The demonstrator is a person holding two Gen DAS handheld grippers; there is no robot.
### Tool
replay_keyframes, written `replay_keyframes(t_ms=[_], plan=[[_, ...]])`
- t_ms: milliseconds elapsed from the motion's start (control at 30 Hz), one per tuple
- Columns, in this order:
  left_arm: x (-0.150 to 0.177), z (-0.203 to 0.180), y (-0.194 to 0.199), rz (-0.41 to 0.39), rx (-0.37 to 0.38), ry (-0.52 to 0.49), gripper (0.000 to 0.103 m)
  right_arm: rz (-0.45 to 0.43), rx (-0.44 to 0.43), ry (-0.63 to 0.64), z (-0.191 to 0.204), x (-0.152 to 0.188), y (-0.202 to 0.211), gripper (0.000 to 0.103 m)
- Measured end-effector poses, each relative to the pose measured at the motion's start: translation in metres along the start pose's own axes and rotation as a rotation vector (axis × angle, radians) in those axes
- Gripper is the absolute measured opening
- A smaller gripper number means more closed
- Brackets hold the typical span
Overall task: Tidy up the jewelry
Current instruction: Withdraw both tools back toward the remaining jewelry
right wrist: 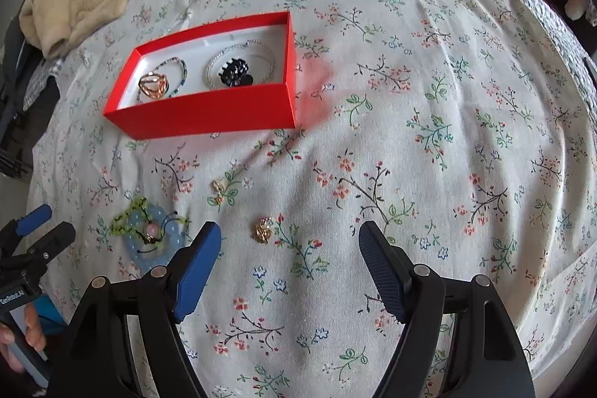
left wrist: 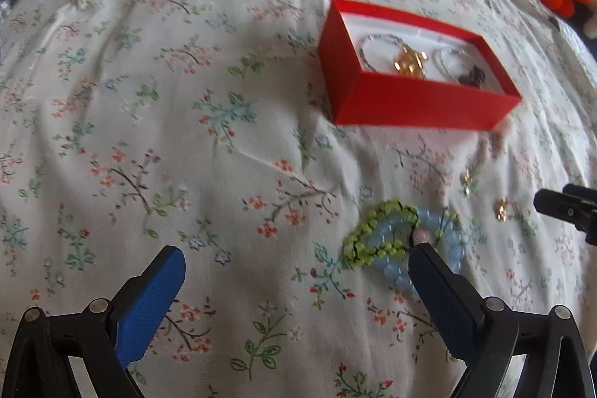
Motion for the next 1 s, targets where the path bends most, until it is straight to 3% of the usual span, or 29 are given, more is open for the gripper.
replay_keyframes(t_ms=[200, 400, 467, 767, 867, 1000], plan=[[0.006, -0.007, -0.011, 0.021, 0.008, -0.063, 0.097, 0.044, 0.016, -0.003, -0.004, 0.007, -0.012, 0.079], [0.010, -0.013, -0.019, 0.036, 0.082, -0.087, 0.071, 0.066, 0.010, -0.007, -0.007, 0.010, -0.016, 0.079], [0.008, -0.015, -0.019, 0.032, 0.110, -0.092, 0.055, 0.074, 0.007, -0.013, -0.009, 0.010, -0.017, 0.079], [-0.001, -0.013, -0.023, 0.015, 0.188, -0.084, 0.022, 0.088, 0.003, -0.032, -0.008, 0.006, -0.023, 0.079], [-0.001, -0.011, -0.026, 0.022, 0.223, -0.075, 0.014, 0.085, 0.005, -0.029, -0.007, 0.004, -0.024, 0.079], [-0.004, -0.013, -0.028, 0.020, 0.245, -0.084, 0.013, 0.089, -0.002, -0.036, -0.006, 0.002, -0.026, 0.079]])
Point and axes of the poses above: each gripper's, at about its wrist camera, not at the fingertips, and y roughly against the way its jaws point, z to its left, x to its underside, the point moved 1 cm from there along -y, roughly the way its jaws point, and after that the axes turned 14 degrees about -y, right-handed, at the moved point
